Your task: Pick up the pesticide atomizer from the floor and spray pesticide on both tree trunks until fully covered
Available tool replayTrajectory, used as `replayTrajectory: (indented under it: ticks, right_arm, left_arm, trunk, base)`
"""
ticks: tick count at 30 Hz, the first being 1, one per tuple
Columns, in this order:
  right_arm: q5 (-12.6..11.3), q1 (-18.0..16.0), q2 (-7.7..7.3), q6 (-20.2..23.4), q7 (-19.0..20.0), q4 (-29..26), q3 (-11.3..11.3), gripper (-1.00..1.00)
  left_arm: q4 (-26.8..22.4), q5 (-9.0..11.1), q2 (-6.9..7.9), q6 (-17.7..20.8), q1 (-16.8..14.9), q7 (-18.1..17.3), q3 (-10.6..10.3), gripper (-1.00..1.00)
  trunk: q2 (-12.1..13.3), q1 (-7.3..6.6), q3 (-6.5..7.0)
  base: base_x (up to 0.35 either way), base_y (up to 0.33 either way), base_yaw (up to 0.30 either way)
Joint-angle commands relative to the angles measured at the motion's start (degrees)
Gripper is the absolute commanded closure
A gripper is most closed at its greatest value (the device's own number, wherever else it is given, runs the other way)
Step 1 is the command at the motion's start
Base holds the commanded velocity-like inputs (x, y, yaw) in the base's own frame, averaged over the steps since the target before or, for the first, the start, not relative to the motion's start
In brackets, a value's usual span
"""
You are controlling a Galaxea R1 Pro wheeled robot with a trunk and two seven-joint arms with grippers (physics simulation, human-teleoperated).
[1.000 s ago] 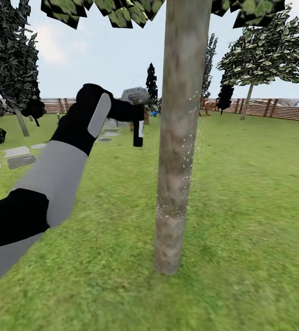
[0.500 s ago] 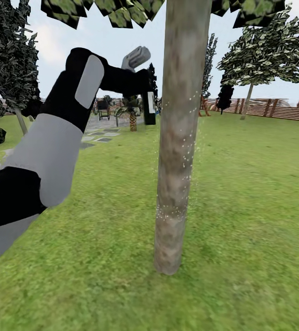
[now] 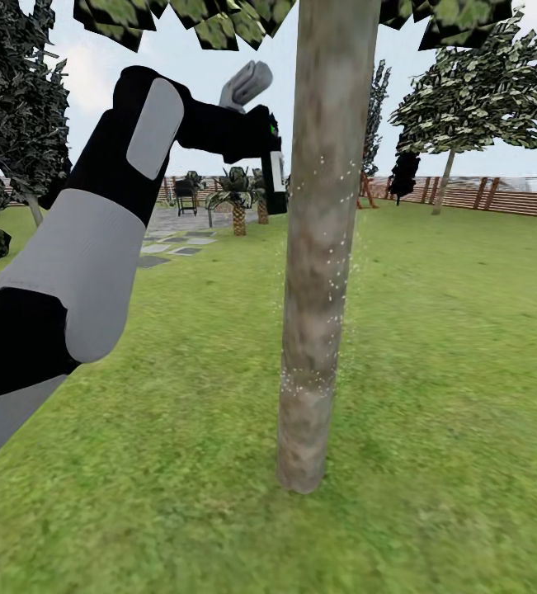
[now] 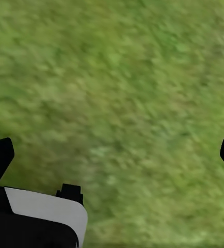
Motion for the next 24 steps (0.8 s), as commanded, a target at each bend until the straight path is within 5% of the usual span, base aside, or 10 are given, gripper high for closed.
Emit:
replayTrajectory:
  ticks: [1,6,17,19,21,24]
  right_arm:
    - [0.0,0.0,0.00,0.0,0.0,0.0,0.0,-1.00]
    - [0.0,0.0,0.00,0.0,0.0,0.0,0.0,-1.00]
    - [0.0,0.0,0.00,0.0,0.0,0.0,0.0,-1.00]
    - [0.0,0.0,0.00,0.0,0.0,0.0,0.0,-1.00]
    - [0.0,0.0,0.00,0.0,0.0,0.0,0.0,-1.00]
    - [0.0,0.0,0.00,0.0,0.0,0.0,0.0,-1.00]
  left_arm:
    - [0.0,0.0,0.00,0.2,0.0,0.0,0.0,1.00]
    - [3.2,0.0,0.00,0.5,0.0,0.0,-0.4,1.00]
    - [6.4,0.0,0.00,0.4,0.0,-0.2,-6.2,1.00]
    - [8.1,0.0,0.00,0.3,0.0,-2.6,-7.2,1.00]
    - [9.4,0.0,0.00,0.1,0.0,-9.2,-9.0,1.00]
    - [9.6,0.0,0.00,0.1,0.0,-11.8,-11.3,1.00]
  trunk:
    - [0.0,0.00,0.00]
    - [0.0,0.00,0.00]
    - [0.0,0.00,0.00]
    - [0.0,0.00,0.00]
    - [0.0,0.00,0.00]
    - [0.0,0.00,0.00]
  base:
    - [0.000,0.000,0.000]
    - [0.000,0.000,0.000]
    - [0.000,0.000,0.000]
    - [0.000,0.000,0.000]
    - [0.000,0.000,0.000]
    - [0.000,0.000,0.000]
